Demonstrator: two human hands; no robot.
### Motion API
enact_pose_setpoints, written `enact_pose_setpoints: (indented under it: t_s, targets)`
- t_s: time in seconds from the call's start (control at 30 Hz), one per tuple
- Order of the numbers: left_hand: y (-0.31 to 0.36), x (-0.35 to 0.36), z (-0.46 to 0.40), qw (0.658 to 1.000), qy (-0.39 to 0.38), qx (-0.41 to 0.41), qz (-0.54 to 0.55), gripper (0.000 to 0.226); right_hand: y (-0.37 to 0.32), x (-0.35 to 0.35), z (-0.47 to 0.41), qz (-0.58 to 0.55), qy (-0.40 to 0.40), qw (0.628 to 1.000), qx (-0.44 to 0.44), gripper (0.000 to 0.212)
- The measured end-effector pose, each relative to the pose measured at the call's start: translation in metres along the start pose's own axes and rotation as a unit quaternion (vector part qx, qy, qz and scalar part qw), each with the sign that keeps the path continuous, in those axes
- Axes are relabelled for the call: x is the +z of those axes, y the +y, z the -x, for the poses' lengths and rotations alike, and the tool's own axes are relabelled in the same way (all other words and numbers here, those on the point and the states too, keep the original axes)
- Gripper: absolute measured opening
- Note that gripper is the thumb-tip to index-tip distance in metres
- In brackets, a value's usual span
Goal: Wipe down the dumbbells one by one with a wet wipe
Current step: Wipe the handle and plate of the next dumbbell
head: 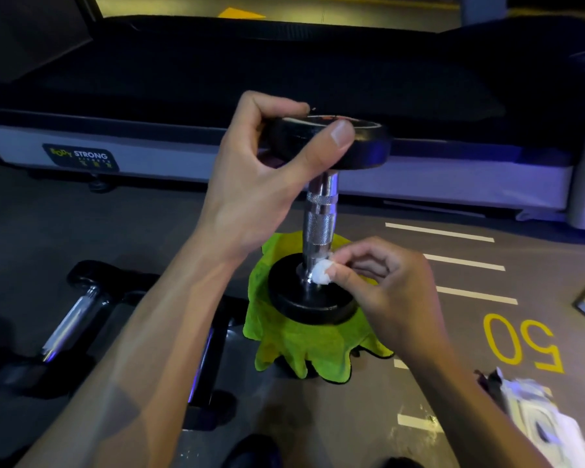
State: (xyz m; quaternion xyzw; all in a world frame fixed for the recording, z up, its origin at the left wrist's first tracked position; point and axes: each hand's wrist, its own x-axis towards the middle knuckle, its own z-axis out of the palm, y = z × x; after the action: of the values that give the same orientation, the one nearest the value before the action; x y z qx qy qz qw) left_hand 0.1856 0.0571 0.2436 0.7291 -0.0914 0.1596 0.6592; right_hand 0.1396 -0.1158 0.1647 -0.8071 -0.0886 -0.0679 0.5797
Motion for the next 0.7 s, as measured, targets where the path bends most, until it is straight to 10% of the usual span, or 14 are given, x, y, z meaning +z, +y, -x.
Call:
enact_pose_setpoints:
  t_s: [0.33, 0.7]
  targets:
    - [0.000, -0.005, -0.010, 0.989, -0.049, 0.089, -0.103, 0.020, -0.001, 0.001, 0.008, -0.031, -0.040, 0.997, 0.057, 0.011]
    - [-0.009, -0.022, -0.012, 0.983, -0.040, 0.107, -0.142, 0.028, -0.038, 0.026, -0.026, -0.043, 0.158, 0.985, -0.060, 0.010]
